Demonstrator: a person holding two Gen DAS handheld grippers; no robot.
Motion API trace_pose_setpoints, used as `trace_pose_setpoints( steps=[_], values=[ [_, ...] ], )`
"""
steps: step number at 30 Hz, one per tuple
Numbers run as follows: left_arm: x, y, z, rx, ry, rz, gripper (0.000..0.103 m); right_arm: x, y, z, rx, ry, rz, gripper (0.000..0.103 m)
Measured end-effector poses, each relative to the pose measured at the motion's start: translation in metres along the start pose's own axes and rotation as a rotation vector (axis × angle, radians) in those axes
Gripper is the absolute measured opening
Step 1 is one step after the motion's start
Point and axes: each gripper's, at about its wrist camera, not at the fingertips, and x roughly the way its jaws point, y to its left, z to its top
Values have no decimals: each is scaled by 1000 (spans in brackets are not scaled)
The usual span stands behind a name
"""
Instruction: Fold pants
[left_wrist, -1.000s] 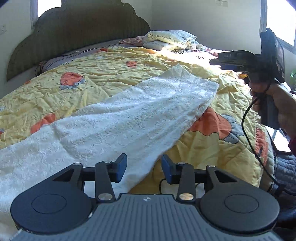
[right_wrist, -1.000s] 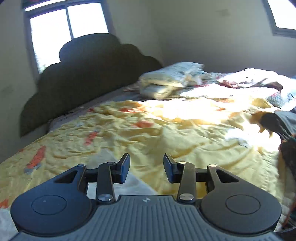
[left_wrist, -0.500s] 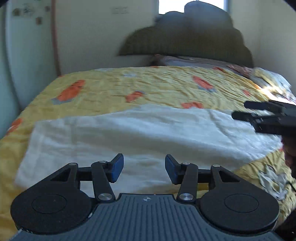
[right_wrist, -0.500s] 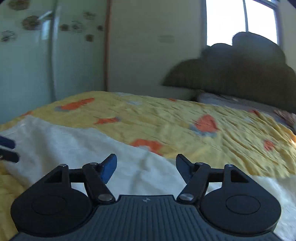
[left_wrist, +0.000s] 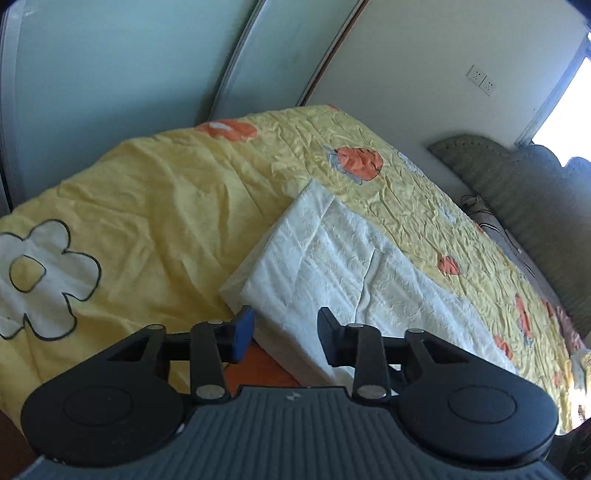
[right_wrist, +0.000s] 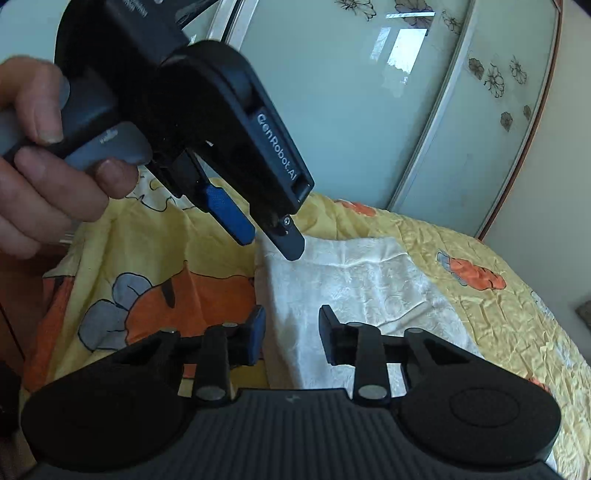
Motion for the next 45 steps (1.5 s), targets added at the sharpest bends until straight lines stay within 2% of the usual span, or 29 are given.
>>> trace_pose_setpoints(
  steps=[2,4,5,8,11,15,18,19,20,21,23,25,26,29,31,32,34,35,37,39,41,43,45],
  values=[
    [8,6,1,-47,32,-18,37,11,2,-1,-14,29,7,19],
    [14,12,-4,-109,51,-42,26,16,2,-4,-15,45,17,15],
    [16,14,-4,-122,48,-37,8,17,3,-6,-20,44,14,12],
    [14,15,-4,-131,3,-36,8,22,2,-2,-18,45,19,11],
    [11,12,-1,-106,-52,-2,8,27,-5,5,44,21,59,11],
    [20,4,-4,-28,-19,79,8,35,-5,8,78,49,78,11],
    [16,0,-7,35,-41,96,10,2,-22,1,193,14,108,11],
    [15,0,-6,40,-40,111,22,-16,-31,-4,243,-12,92,11],
    [13,-1,-5,41,-43,134,28,-37,-41,-12,287,-26,58,11],
    [9,-2,-4,49,-50,152,39,-58,-52,-23,325,-31,3,11],
    [-2,-8,-2,74,-90,206,38,-94,-78,-52,404,-6,-117,11],
    [-15,-26,-2,150,-158,261,38,-125,-110,-90,518,58,-244,12],
    [-19,-36,-2,187,-176,264,38,-139,-130,-112,590,90,-291,12],
    [-16,-74,-4,296,-166,175,43,-158,-182,-169,761,190,-342,12],
    [-3,-106,-15,367,-132,108,49,-152,-212,-200,827,254,-366,11],
    [5,-123,-22,405,-112,69,49,-152,-225,-219,855,240,-394,11],
    [19,-159,-40,497,-77,-5,50,-161,-242,-235,1000,162,-354,11],
    [25,-175,-51,542,-60,-32,50,-173,-241,-235,1024,138,-383,12],
    [35,-203,-71,626,-27,-94,52,-189,-229,-224,939,150,-452,12],
    [45,-226,-92,694,10,-151,54,-205,-219,-225,906,174,-455,12],
    [55,-243,-110,744,48,-193,56,-220,-218,-239,933,204,-470,12],
    [65,-258,-127,777,83,-217,56,-234,-224,-265,979,245,-548,11],
    [72,-270,-140,801,114,-229,56,-259,-235,-291,1084,181,-617,11]
  ],
)
